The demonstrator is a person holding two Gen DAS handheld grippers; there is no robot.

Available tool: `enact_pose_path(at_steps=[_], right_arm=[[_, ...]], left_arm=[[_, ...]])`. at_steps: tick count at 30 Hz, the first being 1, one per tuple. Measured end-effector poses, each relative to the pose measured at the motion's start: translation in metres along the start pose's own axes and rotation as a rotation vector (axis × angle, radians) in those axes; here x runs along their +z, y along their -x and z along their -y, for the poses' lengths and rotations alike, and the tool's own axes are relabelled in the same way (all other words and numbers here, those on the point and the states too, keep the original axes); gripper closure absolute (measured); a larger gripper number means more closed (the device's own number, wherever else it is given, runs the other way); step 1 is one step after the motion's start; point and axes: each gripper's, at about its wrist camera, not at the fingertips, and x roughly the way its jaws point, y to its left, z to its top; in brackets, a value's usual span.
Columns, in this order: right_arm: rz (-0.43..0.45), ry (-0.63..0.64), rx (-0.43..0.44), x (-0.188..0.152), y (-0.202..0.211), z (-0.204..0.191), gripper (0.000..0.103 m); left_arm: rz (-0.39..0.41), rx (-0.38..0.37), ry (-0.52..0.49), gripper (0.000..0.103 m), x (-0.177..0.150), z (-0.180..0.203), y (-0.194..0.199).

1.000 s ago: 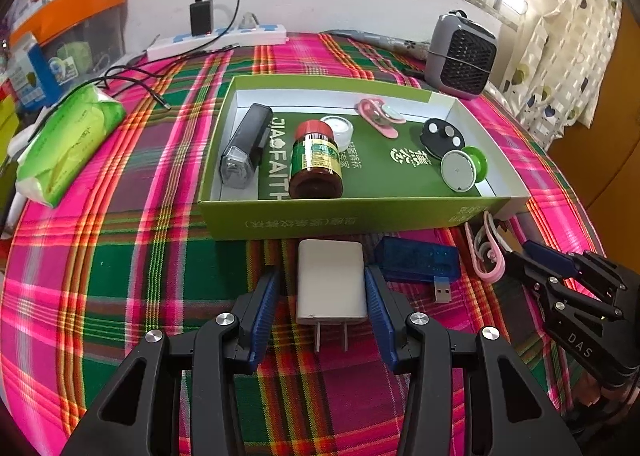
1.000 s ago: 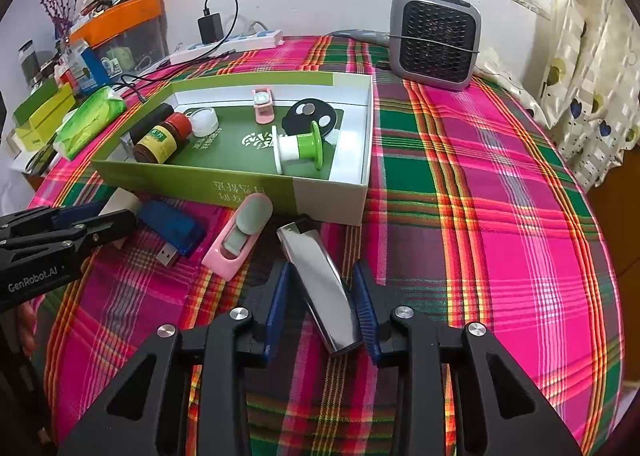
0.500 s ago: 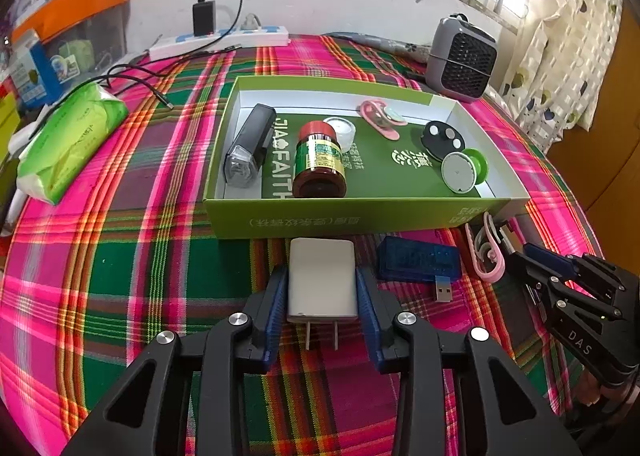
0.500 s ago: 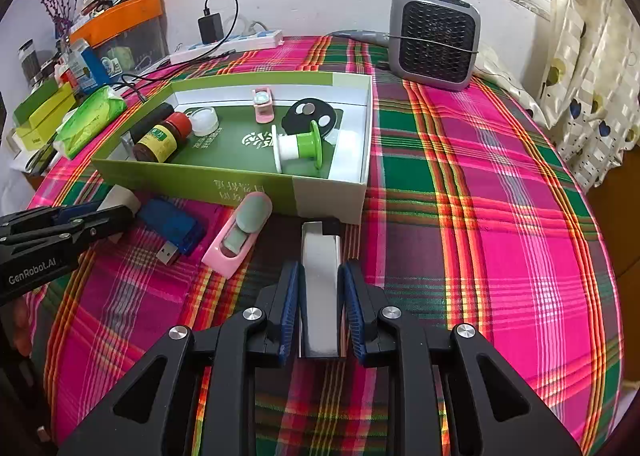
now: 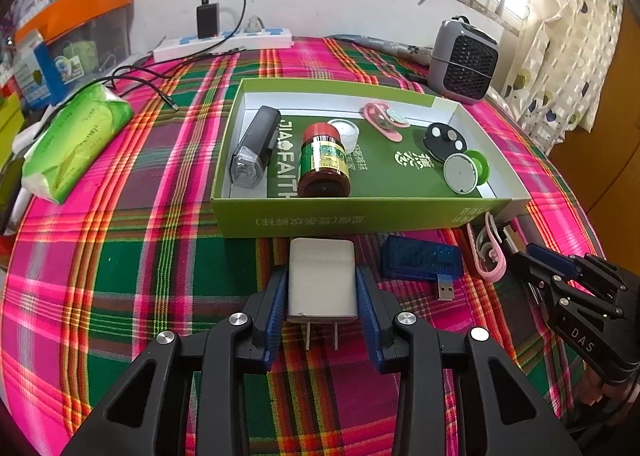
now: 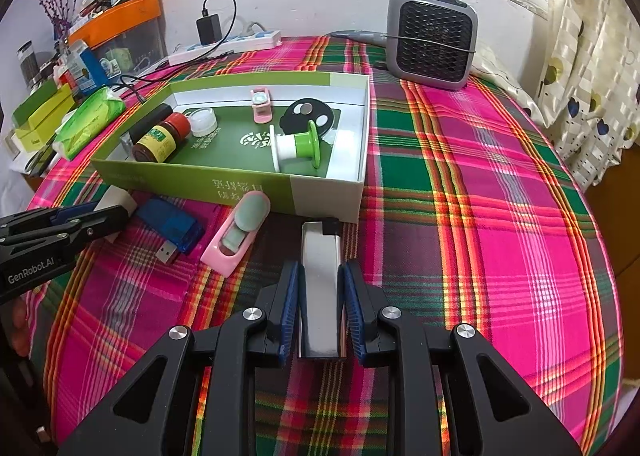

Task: Organize rigid objects
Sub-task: 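Grasp the white charger plug with the left tool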

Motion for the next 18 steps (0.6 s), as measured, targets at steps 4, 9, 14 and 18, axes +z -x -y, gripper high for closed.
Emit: enact_pose_path(at_steps=[4,9,14,18], right_arm=[[0.007,0.001,0.003,0.000,0.002,0.000,0.079],[0.018,0.002,0.005,0.000,0.005,-0.001,0.079],[0.022,-0.004,0.005,0.000,0.007,0.000,0.079],[0.032,-0.008,0.005,0.001,0.011,0.001,0.079]], left_arm=[[0.011,0.007,-0.008,0.070,-0.001,0.001,0.004],[0.019,0.008,-0.014,0.070,-0.001,0.002,0.008],[0.041,0.015,-0.028,0.070,0.000,0.006,0.016],[0.057,0.016,-0.032,0.070,0.002,0.008,0.022]])
